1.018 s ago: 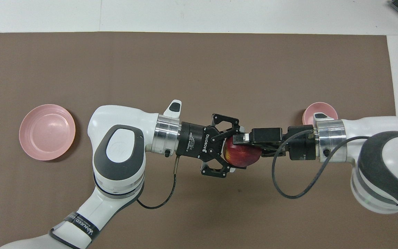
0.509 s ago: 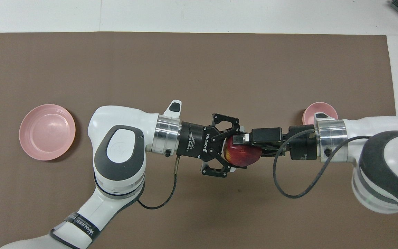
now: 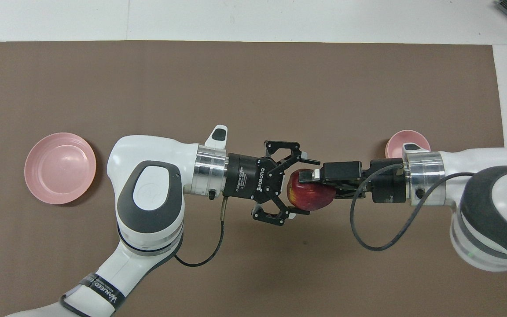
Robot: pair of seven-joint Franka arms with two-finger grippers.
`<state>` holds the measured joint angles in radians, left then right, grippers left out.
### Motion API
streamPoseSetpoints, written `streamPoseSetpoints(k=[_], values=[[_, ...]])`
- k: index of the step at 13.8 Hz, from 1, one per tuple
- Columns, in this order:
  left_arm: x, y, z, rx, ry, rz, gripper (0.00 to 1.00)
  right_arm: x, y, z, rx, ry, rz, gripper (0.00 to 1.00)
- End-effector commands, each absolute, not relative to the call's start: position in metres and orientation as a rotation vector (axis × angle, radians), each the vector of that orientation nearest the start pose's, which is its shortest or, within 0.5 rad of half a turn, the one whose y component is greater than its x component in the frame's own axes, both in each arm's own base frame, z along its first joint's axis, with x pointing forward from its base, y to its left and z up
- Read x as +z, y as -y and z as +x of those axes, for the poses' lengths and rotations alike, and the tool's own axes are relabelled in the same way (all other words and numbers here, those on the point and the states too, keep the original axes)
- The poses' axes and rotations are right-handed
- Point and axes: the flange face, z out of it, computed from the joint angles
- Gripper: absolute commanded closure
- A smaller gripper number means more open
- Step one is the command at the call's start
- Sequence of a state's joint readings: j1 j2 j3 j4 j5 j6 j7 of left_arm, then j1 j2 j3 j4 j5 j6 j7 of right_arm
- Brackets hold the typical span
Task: Move apple from plate to bowl
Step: 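Open the left gripper and pull back while the right gripper withdraws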
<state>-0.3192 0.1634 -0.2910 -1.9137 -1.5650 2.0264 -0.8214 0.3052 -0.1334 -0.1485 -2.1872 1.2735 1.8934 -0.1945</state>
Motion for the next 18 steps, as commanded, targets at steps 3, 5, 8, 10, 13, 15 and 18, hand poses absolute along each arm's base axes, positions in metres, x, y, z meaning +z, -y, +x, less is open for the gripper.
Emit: streamPoseSetpoints(k=[3, 5, 8, 10, 13, 15, 18], values=[[0.457, 0.343, 0.491, -0.945, -1.019, 1.756, 0.00, 0.472, -0.115, 0.500, 0.127, -0.207, -2.045, 1.00], [0.451, 0.324, 0.499, -0.898, -1.006, 1.875, 0.00, 0.464, -0.091, 0.508, 0.108, -0.187, -2.147, 1.00], [0.454, 0.308, 0.503, -0.791, -0.940, 2.110, 0.00, 0.453, -0.045, 0.531, 0.065, -0.086, -2.407, 1.00], [0.461, 0.286, 0.511, -0.743, -0.901, 2.246, 0.00, 0.451, -0.023, 0.544, 0.050, -0.025, -2.540, 1.00], [0.464, 0.265, 0.517, -0.587, -0.810, 2.532, 0.00, 0.445, -0.004, 0.554, 0.020, 0.075, -2.770, 1.00], [0.470, 0.260, 0.520, -0.538, -0.784, 2.610, 0.00, 0.431, 0.002, 0.565, -0.025, 0.140, -2.897, 1.00], [0.478, 0.239, 0.533, -0.493, -0.818, 2.613, 0.00, 0.417, 0.009, 0.587, -0.144, 0.254, -3.066, 1.00]])
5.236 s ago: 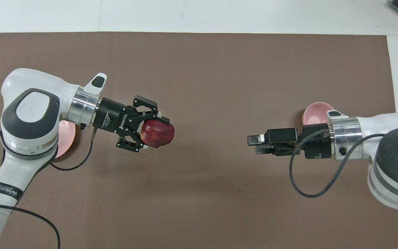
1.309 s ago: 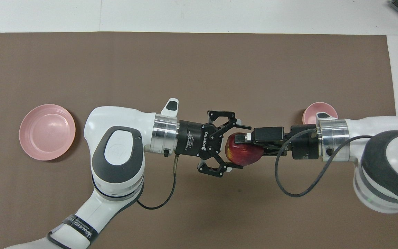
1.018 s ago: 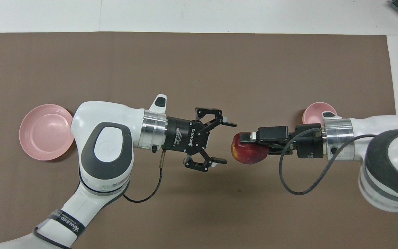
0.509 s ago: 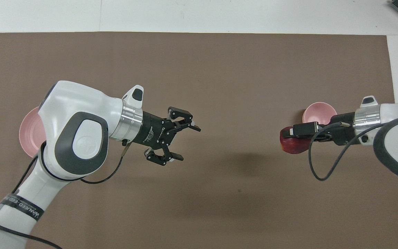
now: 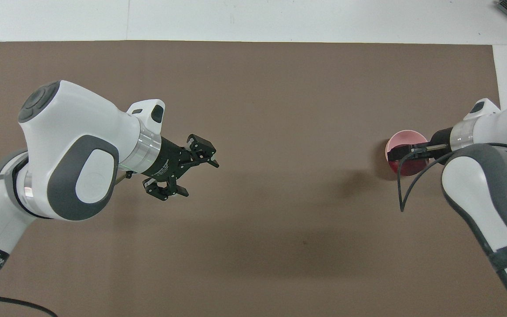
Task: Move apple from plate to bowl
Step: 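Open the left gripper and pull back while the right gripper withdraws, then lower the apple into the bowl while the left gripper returns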
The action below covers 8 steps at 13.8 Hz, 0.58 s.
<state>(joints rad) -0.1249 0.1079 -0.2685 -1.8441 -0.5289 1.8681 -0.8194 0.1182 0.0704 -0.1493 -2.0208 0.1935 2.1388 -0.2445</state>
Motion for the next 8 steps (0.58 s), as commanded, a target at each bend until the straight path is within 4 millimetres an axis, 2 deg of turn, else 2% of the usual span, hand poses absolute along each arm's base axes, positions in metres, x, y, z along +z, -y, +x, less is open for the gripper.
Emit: streamPoseSetpoints(k=[1, 3, 5, 6, 8], values=[[0.482, 0.227, 0.539, 0.581, 1.045, -3.281, 0.00, 0.409, 0.010, 0.593, -0.174, 0.284, -3.099, 1.00], [0.499, 0.220, 0.538, 0.459, 0.834, -3.299, 0.00, 0.407, 0.011, 0.594, -0.178, 0.380, -3.168, 1.00], [0.514, 0.187, 0.548, 0.417, 0.731, -3.296, 0.00, 0.399, 0.013, 0.595, -0.181, 0.433, -3.208, 1.00], [0.519, 0.178, 0.552, 0.391, 0.673, -3.307, 0.00, 0.391, 0.013, 0.597, -0.174, 0.453, -3.218, 1.00], [0.528, 0.146, 0.564, 0.237, 0.479, -3.271, 0.00, 0.381, 0.013, 0.599, -0.174, 0.441, -3.221, 1.00]])
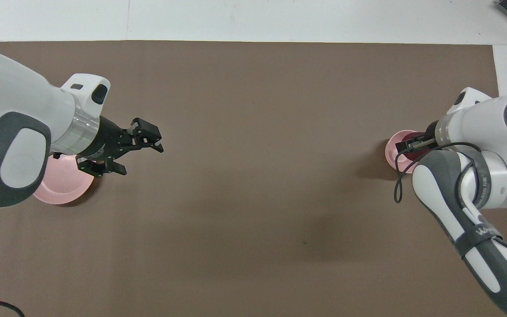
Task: Move apple from plate to bowl
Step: 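Lower the apple into the bowl while the left gripper returns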
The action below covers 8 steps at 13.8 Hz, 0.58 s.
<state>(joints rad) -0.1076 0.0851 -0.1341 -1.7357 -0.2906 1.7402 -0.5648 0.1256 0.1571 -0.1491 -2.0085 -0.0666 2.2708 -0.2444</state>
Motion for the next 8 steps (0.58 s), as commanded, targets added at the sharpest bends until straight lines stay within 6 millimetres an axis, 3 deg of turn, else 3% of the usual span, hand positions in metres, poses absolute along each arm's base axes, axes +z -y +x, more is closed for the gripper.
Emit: streamPoseSetpoints(k=[1, 3, 8], values=[[0.532, 0.134, 0.568, 0.181, 0.359, -3.247, 0.00, 0.373, 0.013, 0.599, -0.162, 0.438, -3.223, 1.00], [0.536, 0.101, 0.574, 0.123, 0.221, -3.219, 0.00, 0.363, 0.012, 0.604, -0.184, 0.446, -3.223, 1.00], [0.572, 0.041, 0.585, -0.001, -0.105, -3.174, 0.00, 0.346, 0.021, 0.596, -0.132, 0.446, -3.229, 1.00]])
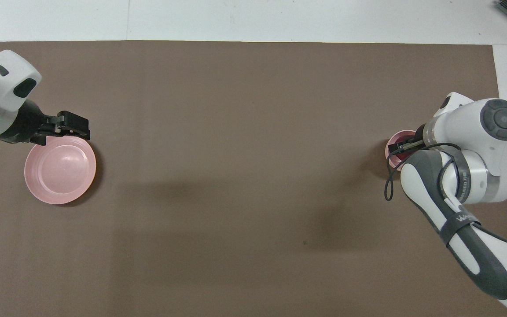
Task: Move apple from plate to bowl
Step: 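Lower the apple into the bowl while the left gripper returns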
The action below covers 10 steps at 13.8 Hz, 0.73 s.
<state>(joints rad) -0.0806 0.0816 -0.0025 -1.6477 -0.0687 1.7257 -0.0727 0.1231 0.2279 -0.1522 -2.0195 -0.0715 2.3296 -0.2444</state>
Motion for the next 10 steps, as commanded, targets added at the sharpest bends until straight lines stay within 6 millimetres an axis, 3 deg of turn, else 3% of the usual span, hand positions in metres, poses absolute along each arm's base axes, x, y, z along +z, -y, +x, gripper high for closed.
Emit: streamPoseSetpoints(k=[1, 2, 6, 10], values=[[0.579, 0.027, 0.585, -0.025, -0.147, -3.172, 0.00, 0.344, 0.021, 0.595, -0.127, 0.444, -3.229, 1.00], [0.588, 0.015, 0.581, -0.048, -0.157, -3.171, 0.00, 0.342, 0.021, 0.595, -0.122, 0.444, -3.229, 1.00], [0.615, 0.000, 0.561, -0.051, -0.124, -3.170, 0.00, 0.330, 0.023, 0.597, -0.124, 0.440, -3.232, 1.00], [0.623, 0.006, 0.548, -0.001, -0.138, -3.160, 0.00, 0.325, 0.027, 0.594, -0.106, 0.425, -3.232, 1.00]])
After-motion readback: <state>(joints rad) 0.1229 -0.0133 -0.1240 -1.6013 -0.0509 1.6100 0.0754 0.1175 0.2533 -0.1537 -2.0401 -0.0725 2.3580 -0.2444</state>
